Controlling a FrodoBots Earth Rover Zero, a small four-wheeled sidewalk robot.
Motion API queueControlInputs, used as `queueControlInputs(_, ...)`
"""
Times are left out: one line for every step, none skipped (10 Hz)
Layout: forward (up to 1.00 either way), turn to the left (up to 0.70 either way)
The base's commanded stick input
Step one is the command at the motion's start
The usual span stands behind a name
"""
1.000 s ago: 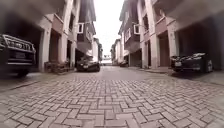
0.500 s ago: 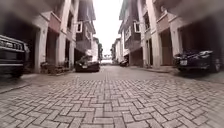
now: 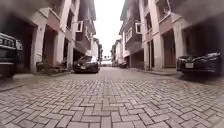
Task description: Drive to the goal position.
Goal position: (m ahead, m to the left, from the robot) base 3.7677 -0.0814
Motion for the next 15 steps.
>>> queueControlInputs(0.7, 0.0)
queueControlInputs(0.7, 0.0)
queueControlInputs(0.7, 0.0)
queueControlInputs(0.7, 0.0)
queueControlInputs(0.7, 0.0)
queueControlInputs(0.7, 0.0)
queueControlInputs(0.7, 0.0)
queueControlInputs(0.7, 0.0)
queueControlInputs(0.7, 0.0)
queueControlInputs(0.7, 0.0)
queueControlInputs(0.7, 0.0)
queueControlInputs(0.7, 0.0)
queueControlInputs(0.7, 0.0)
queueControlInputs(0.7, 0.0)
queueControlInputs(0.7, 0.0)
